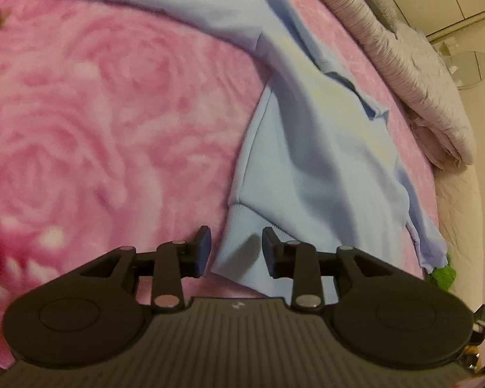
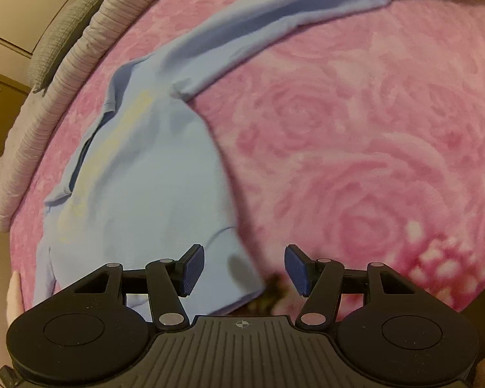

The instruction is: Fold clothes

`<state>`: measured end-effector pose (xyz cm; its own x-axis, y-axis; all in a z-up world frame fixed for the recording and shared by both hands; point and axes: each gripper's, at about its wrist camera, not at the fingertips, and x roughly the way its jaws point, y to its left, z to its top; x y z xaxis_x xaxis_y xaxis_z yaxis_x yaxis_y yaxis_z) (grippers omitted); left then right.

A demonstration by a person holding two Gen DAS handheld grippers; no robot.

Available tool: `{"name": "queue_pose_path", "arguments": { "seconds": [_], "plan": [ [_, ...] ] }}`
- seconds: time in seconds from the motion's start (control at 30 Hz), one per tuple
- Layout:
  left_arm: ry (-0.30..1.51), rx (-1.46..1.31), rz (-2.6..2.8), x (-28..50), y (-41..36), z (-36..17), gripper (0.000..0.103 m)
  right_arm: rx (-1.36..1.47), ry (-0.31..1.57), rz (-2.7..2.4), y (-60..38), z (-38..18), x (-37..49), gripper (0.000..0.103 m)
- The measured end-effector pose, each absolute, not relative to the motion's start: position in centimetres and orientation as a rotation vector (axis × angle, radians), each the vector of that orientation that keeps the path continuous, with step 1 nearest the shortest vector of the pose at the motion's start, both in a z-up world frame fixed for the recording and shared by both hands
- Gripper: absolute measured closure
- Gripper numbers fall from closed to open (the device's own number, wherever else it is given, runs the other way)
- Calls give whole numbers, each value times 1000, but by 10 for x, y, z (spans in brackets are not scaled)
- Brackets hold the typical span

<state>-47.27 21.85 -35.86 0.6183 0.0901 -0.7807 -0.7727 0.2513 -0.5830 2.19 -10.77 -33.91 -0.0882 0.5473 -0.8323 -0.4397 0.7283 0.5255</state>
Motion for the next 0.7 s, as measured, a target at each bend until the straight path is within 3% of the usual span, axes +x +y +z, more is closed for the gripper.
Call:
{"name": "queue_pose_path", "arguments": {
  "seconds": [0.1, 0.13, 0.17, 0.2, 0.23, 0.27, 0.47, 0.63, 0.7],
  "plan": [
    [686, -1181, 683, -461, 216, -367, 78, 135, 1467, 880, -106, -355, 24, 44],
    [682, -1172, 681, -460, 216, -365, 83, 139, 1472, 892, -104, -360, 24, 44],
    [679, -1159, 676, -459, 216, -362, 99, 130, 1467, 907, -100, -364, 21, 45],
    [677, -1147, 671, -459, 216, -359, 100, 119, 1461, 923, -96, -368, 18, 46],
    [674, -1134, 666, -459, 216, -355, 100, 83, 1452, 940, -91, -368, 15, 74],
    [671, -1122, 661, -458, 216, -352, 101, 68, 1455, 961, -88, -364, 12, 93],
    [666, -1026, 672, -498, 188, -293, 101, -70, 1411, 1095, -87, -315, -3, 97],
    [882, -1037, 792, -495, 162, -327, 99, -272, 1467, 1059, -90, -328, -25, 96],
    [976, -998, 856, -484, 156, -335, 92, -359, 1499, 1030, -90, -340, -34, 96]
  ]
}}
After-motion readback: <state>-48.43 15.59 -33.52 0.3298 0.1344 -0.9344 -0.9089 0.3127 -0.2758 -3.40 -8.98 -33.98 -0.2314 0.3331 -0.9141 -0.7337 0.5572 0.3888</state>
